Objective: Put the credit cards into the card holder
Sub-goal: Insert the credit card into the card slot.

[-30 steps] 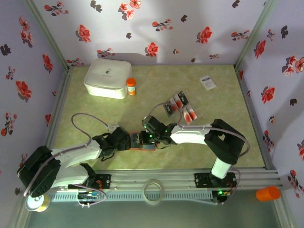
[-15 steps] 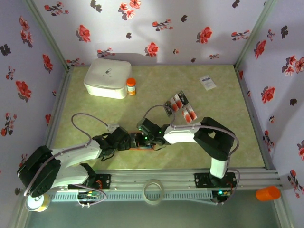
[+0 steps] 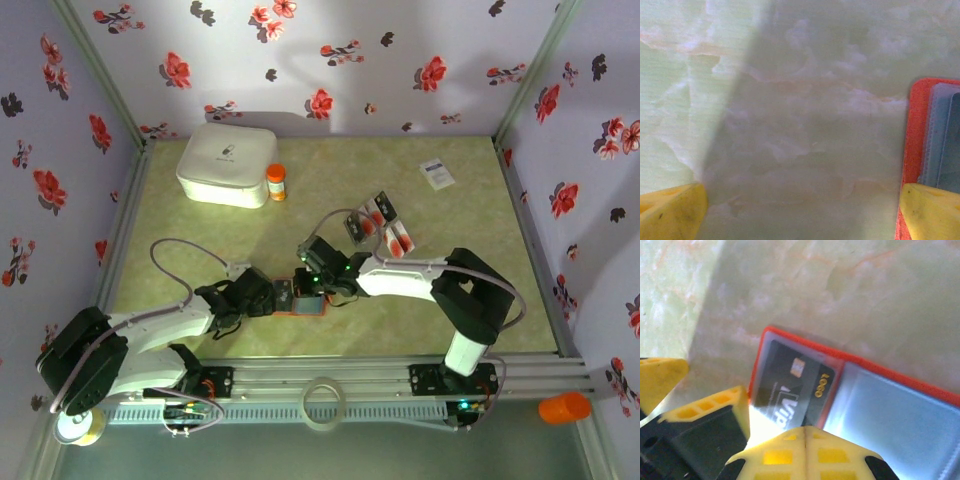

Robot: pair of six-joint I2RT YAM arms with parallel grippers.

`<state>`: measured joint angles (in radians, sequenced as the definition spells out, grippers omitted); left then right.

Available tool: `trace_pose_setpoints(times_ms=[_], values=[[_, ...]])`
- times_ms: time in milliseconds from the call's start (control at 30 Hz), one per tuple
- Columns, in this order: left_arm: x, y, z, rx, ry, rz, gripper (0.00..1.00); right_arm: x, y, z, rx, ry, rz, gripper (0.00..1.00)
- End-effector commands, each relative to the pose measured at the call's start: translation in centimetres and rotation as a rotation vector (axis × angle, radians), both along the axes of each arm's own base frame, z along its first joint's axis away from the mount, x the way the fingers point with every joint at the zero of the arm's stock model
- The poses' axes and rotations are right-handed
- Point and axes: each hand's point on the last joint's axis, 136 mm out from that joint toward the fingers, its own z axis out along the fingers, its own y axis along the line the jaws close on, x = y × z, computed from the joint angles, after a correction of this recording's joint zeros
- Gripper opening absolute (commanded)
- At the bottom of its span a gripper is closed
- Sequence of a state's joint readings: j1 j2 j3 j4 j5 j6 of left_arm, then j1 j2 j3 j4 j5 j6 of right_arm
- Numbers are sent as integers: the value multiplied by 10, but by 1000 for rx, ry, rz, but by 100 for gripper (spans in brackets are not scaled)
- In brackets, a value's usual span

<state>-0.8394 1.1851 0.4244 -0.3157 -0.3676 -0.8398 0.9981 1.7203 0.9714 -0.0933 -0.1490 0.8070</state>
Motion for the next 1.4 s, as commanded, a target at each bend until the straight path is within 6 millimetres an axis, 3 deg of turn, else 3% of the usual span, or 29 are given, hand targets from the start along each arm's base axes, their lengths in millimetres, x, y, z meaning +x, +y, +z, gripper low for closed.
trace_pose_setpoints(times_ms=[0,700,900,1067,1367], values=[[-6,6,-11,3,25,20,100,4,-9,-6,-56,-10,3,3],[-5,4,-10,-5,23,18,100,6,26,-32,-43,63,43,1],[-4,2,-7,-11,18,16,100,6,27,-26,-33,56,46,1],[1,1,9,-23,-13,16,100,7,24,-10,-17,31,40,2],[6,12,22,-36,-39,52,100,3,14,5,-5,7,35,2]])
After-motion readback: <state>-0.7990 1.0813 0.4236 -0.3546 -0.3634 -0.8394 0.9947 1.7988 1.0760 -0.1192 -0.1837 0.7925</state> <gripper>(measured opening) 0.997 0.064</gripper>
